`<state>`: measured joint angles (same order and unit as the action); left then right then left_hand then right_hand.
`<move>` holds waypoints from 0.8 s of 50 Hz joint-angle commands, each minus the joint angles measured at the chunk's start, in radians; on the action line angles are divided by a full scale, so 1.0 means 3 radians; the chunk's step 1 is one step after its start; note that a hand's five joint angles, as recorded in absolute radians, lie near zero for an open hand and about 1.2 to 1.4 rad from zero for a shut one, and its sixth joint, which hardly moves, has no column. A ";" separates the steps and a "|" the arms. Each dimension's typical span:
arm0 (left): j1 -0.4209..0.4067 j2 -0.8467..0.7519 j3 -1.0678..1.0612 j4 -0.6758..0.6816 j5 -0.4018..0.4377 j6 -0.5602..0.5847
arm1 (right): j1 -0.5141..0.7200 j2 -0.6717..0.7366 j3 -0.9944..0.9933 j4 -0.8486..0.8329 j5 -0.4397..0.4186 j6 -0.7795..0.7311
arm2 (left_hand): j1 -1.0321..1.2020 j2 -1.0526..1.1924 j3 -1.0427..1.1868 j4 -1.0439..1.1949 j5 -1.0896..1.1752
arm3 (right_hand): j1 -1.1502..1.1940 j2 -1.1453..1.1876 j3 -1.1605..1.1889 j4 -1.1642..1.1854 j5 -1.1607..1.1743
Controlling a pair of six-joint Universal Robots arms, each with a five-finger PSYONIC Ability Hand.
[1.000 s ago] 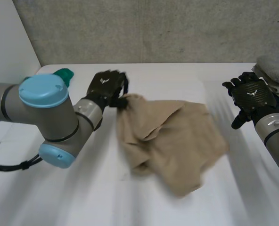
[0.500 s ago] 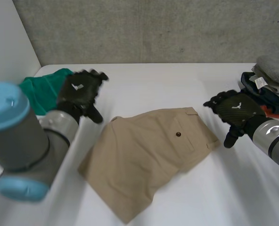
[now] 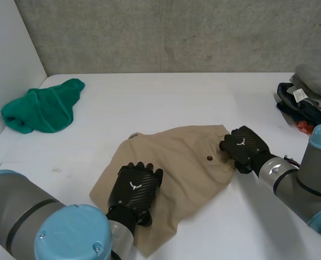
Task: Fold the laundry.
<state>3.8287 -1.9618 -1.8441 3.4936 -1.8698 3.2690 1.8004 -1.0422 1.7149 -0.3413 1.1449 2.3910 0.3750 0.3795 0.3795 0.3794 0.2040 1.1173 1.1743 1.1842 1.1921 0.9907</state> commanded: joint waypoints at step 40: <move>0.0812 0.1824 0.0475 -0.0089 0.0674 0.0015 | -0.0045 -0.1792 -0.1037 0.1669 0.0305 0.0426 | 0.3404 0.3389 0.3389 0.3390 0.3393 | 0.0930 0.0740 0.0707 0.0681 0.0770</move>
<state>3.9963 -1.5762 -1.7884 3.5228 -1.7879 3.2770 1.7879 -1.4496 1.5585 0.0090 1.2350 2.4782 1.1444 1.1928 1.1858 1.1997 1.0137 1.1174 1.1743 1.1911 1.1984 0.9994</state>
